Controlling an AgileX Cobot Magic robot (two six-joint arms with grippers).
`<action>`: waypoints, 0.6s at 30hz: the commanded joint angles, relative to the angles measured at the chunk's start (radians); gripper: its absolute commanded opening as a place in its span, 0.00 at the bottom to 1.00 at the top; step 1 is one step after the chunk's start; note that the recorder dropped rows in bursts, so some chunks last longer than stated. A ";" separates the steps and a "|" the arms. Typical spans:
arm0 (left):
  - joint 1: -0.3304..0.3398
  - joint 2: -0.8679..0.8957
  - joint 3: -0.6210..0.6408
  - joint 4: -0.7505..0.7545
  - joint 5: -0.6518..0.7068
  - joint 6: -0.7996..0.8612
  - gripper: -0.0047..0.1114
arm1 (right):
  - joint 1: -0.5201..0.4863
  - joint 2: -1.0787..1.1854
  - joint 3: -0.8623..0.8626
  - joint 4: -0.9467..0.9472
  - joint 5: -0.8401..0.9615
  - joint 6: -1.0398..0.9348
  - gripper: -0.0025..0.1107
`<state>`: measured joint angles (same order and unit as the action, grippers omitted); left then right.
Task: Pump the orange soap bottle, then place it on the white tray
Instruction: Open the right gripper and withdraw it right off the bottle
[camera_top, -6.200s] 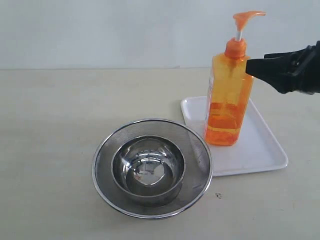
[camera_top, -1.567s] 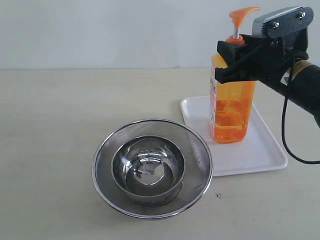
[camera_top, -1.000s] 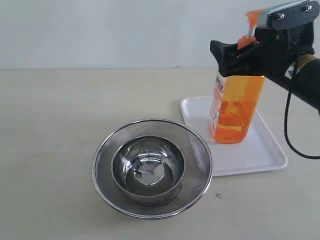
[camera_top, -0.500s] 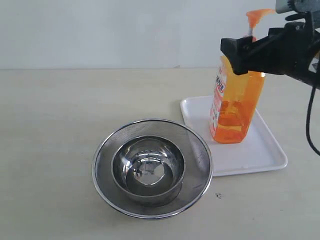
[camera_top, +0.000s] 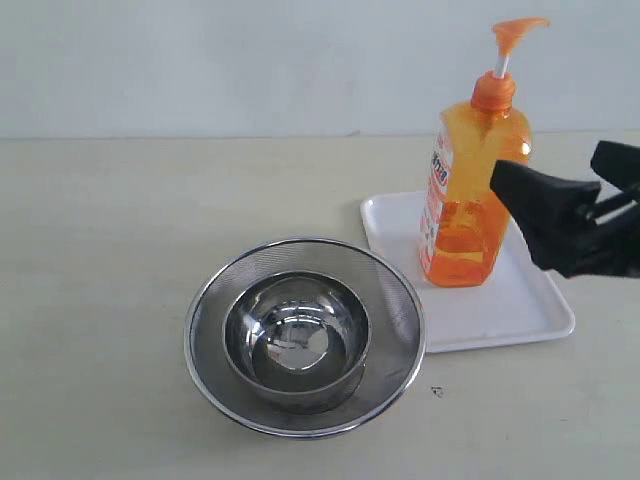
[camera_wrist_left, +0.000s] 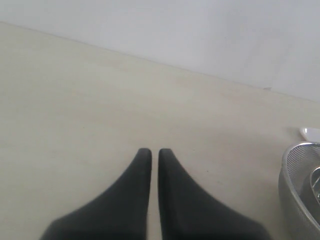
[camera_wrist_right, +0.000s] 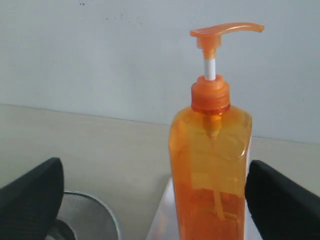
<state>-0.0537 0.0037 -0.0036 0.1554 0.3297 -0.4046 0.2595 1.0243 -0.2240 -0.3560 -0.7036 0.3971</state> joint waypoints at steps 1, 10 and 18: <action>0.002 -0.004 0.004 0.002 -0.012 0.005 0.08 | -0.006 -0.104 0.098 -0.034 -0.079 0.069 0.81; 0.002 -0.004 0.004 0.002 -0.012 0.005 0.08 | -0.006 -0.211 0.191 -0.040 0.032 0.224 0.81; 0.002 -0.004 0.004 0.002 -0.012 0.005 0.08 | -0.006 -0.211 0.191 -0.040 0.042 0.224 0.81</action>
<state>-0.0537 0.0037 -0.0036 0.1554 0.3297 -0.4046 0.2595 0.8220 -0.0368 -0.3893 -0.6676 0.6202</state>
